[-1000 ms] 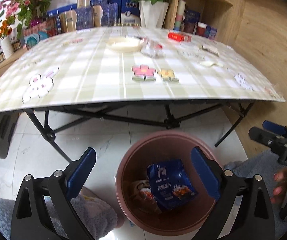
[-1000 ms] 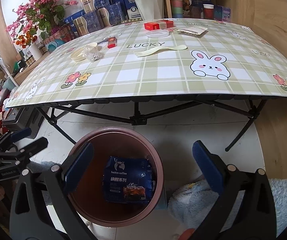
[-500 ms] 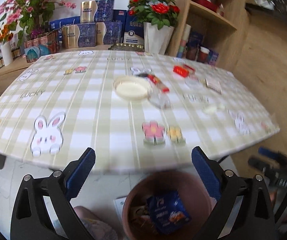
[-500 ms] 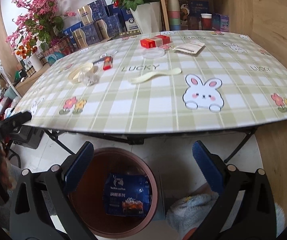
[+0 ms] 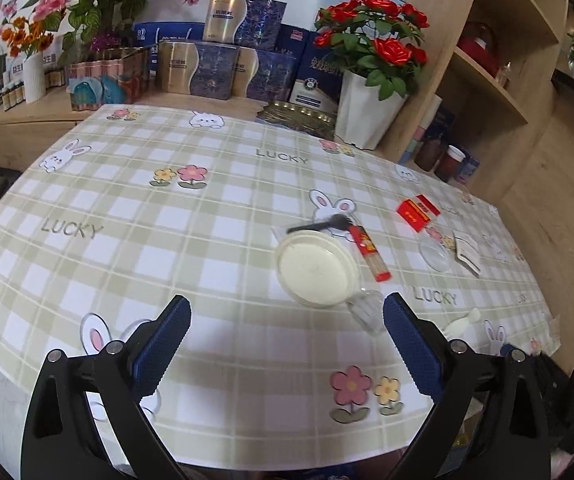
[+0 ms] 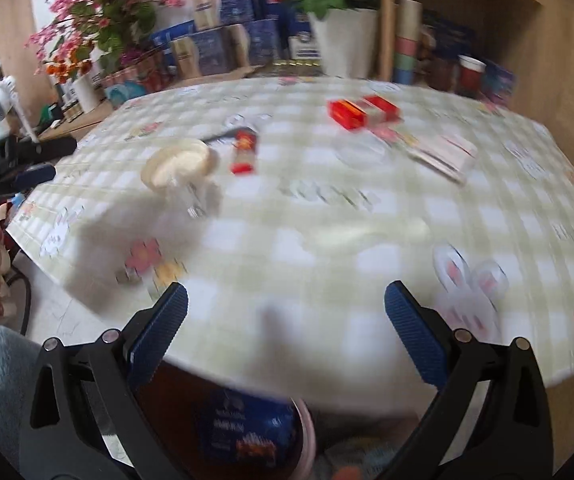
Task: Collect trash
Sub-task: 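Reach to the table and grasp the clear plastic wrapper with the right tool, then grasp the white round lid with the left tool while the right tool holds the wrapper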
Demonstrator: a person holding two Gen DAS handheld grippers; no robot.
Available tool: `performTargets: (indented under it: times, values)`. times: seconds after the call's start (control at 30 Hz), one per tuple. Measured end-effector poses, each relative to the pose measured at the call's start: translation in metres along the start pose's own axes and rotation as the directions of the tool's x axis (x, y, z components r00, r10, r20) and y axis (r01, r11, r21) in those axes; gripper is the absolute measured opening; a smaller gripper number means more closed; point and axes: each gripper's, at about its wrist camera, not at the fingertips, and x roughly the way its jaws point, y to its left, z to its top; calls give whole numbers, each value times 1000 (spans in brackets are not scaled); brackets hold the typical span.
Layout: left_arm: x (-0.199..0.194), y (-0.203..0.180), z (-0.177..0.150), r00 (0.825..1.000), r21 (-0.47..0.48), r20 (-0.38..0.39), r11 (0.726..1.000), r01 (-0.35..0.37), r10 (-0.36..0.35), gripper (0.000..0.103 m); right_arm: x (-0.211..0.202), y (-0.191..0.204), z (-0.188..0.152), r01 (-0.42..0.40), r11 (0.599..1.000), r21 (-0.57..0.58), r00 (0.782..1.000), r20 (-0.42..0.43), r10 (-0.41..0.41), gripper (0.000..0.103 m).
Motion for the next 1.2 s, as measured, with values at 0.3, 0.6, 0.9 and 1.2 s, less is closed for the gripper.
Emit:
performTargets:
  times: [0.3, 0.6, 0.9, 1.2]
  values:
    - [13, 35, 12, 999, 18, -20, 999, -42, 42, 95, 72, 47, 56, -109, 989, -104, 992, -78, 102, 72]
    - [40, 39, 11, 998, 25, -62, 1000, -14, 16, 95, 100, 54, 62, -175, 983, -50, 971, -172, 164, 40]
    - [83, -8, 12, 989, 109, -148, 993, 43, -26, 95, 66, 26, 61, -183, 983, -3, 980, -84, 182, 28]
    - [128, -53, 11, 975, 253, -220, 967, 20, 38, 95, 41, -14, 39, -145, 985, 89, 987, -56, 151, 28]
